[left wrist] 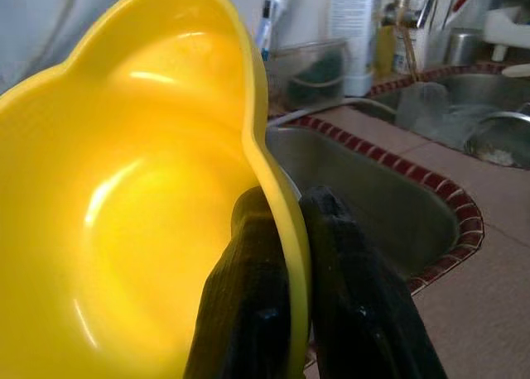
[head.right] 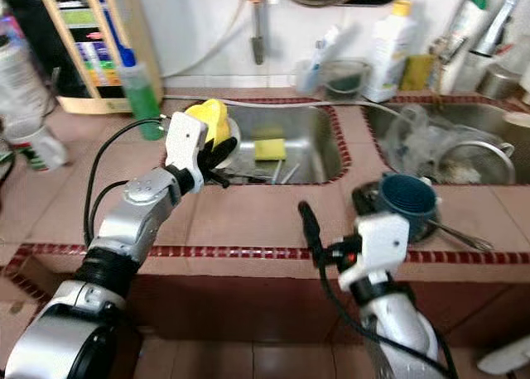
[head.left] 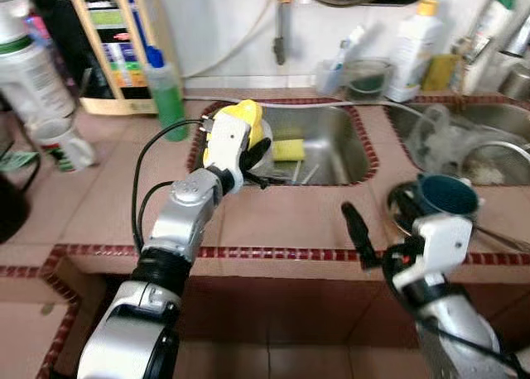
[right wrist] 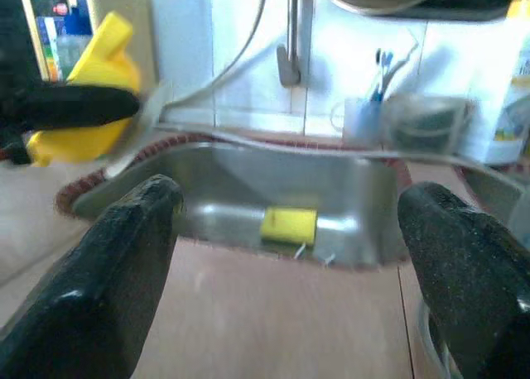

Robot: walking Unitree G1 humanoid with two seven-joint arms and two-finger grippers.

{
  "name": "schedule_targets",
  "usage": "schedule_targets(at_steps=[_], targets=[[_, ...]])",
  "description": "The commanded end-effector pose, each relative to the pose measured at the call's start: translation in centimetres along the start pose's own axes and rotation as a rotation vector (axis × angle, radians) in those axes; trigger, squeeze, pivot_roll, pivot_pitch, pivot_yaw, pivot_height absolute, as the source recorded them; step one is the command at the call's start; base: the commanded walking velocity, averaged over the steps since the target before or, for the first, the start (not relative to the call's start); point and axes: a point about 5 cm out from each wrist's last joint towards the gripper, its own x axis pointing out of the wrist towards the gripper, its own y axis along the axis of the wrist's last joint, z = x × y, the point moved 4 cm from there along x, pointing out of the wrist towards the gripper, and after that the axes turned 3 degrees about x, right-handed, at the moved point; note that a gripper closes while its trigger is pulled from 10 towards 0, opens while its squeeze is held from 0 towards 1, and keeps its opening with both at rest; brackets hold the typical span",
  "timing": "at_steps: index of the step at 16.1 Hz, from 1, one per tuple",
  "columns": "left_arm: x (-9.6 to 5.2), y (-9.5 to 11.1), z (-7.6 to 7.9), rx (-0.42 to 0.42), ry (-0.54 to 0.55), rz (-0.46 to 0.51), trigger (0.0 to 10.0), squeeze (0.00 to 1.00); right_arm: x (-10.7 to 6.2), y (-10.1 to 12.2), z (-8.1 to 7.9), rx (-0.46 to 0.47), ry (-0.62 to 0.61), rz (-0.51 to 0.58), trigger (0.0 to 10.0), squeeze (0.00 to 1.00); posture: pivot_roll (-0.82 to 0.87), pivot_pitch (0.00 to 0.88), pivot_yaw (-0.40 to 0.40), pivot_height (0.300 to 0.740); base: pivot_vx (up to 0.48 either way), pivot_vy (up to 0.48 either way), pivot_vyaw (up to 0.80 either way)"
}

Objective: Kitchen organization

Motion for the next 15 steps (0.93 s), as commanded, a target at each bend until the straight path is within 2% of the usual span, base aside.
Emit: schedule_targets(at_steps=[1,4,7,12,15], targets=[[-0.2,0.6,-0.1,0.013,0.001,0.018,10.0,0.0,0.2,0.0,0.5,-0.002,-0.026,-0.006,10.0,0.0,-0.21,0.0,0.038,0.74,0.0,0.0,0.0],[-0.4,0.5,0.2,0.023,0.013,0.007,10.0,0.0,1.6,1.0,2.0,-0.015,-0.079,0.018,10.0,0.0,-0.21,0.0,0.034,0.74,0.0,0.0,0.0],[-0.3,0.6,0.1,0.023,0.018,-0.012,10.0,0.0,2.8,1.0,2.5,-0.014,-0.09,-0.048,10.0,0.0,-0.21,0.0,0.031,0.74,0.0,0.0,0.0],[0.4,1.1,-0.6,0.082,0.026,-0.046,10.0,0.0,3.5,2.6,1.4,-0.026,-0.001,-0.046,10.0,0.0,-0.19,0.041,0.006,0.74,0.0,0.0,0.0],[0.6,0.5,-0.2,0.115,0.0,-0.072,10.0,0.0,2.9,3.2,0.6,-0.022,0.049,-0.068,10.0,0.0,-0.2,0.086,0.004,0.74,0.0,0.0,0.0]])
